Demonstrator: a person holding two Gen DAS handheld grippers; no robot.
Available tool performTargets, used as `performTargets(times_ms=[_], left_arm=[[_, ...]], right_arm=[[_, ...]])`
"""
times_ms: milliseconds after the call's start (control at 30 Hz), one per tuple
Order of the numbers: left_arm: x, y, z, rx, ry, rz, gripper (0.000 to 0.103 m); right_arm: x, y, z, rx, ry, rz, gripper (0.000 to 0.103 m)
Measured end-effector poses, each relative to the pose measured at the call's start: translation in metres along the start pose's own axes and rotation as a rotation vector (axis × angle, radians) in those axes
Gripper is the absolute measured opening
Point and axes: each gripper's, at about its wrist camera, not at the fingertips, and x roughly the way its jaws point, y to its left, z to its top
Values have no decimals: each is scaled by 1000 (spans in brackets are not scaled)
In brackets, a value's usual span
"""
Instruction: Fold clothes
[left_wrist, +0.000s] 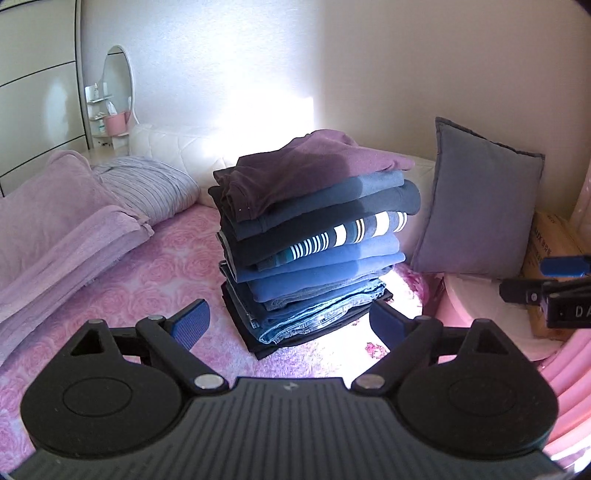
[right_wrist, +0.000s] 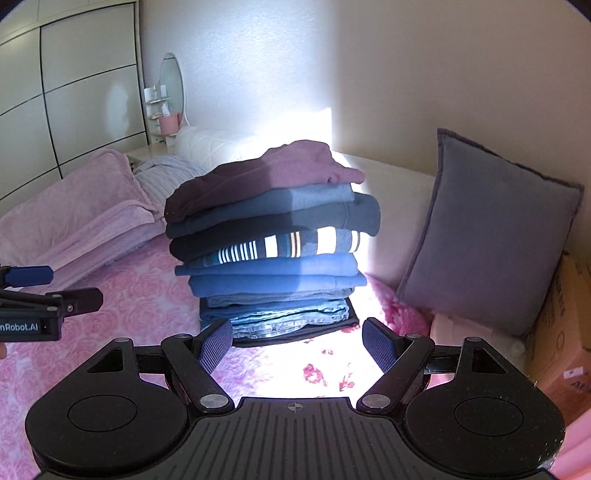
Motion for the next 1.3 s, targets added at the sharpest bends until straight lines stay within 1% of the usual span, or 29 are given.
performTargets(times_ms=[167, 467, 700, 1300], left_arm=[[-2, -17, -3, -39, 16, 16, 91], [-4, -35, -12, -104, 55, 46, 91], [-7, -45, -16, -115, 56, 78, 91], [-4, -55, -21, -111, 77, 84, 92]], right_arm=[[0, -10, 0, -38, 15, 8, 80], [-3, -30, -11, -23, 25, 40, 80], [-9, -33, -14, -42, 20, 63, 80], [-13, -32, -19, -53, 28, 71, 80]])
